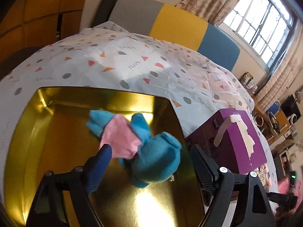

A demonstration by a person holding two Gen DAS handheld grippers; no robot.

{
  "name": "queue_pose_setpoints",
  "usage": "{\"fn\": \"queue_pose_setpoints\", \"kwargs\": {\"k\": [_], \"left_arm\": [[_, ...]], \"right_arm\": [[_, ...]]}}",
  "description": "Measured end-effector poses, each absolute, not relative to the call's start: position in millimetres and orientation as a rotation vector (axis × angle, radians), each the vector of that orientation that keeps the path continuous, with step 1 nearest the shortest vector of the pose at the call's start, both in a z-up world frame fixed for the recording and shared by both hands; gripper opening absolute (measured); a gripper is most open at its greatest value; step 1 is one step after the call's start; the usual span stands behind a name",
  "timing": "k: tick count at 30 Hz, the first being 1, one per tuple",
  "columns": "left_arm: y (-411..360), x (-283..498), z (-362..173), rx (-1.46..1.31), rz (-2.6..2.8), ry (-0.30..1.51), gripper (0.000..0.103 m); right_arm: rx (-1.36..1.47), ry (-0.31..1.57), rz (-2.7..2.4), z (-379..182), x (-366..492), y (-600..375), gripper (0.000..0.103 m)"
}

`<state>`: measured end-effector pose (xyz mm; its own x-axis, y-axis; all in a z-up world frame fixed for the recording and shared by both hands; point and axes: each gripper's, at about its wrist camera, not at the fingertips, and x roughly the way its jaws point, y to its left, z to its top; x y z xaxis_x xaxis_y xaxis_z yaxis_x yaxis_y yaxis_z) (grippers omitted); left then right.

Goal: Organize soft objects
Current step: 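Lower the plush into the gold tray and open the left gripper while the right lifts the beige sock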

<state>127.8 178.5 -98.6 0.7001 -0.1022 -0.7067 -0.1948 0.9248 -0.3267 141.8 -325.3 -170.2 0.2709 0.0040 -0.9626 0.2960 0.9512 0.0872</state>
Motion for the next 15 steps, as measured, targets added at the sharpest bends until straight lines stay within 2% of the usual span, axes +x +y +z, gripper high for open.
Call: {"fn": "queue_pose_setpoints", "kwargs": {"k": [15], "left_arm": [[158.1, 52.6, -84.5, -0.296, 0.025, 0.787, 0.085]], "right_arm": [[0.326, 1.140, -0.089, -118.2, 118.1, -297.8, 0.016]]}}
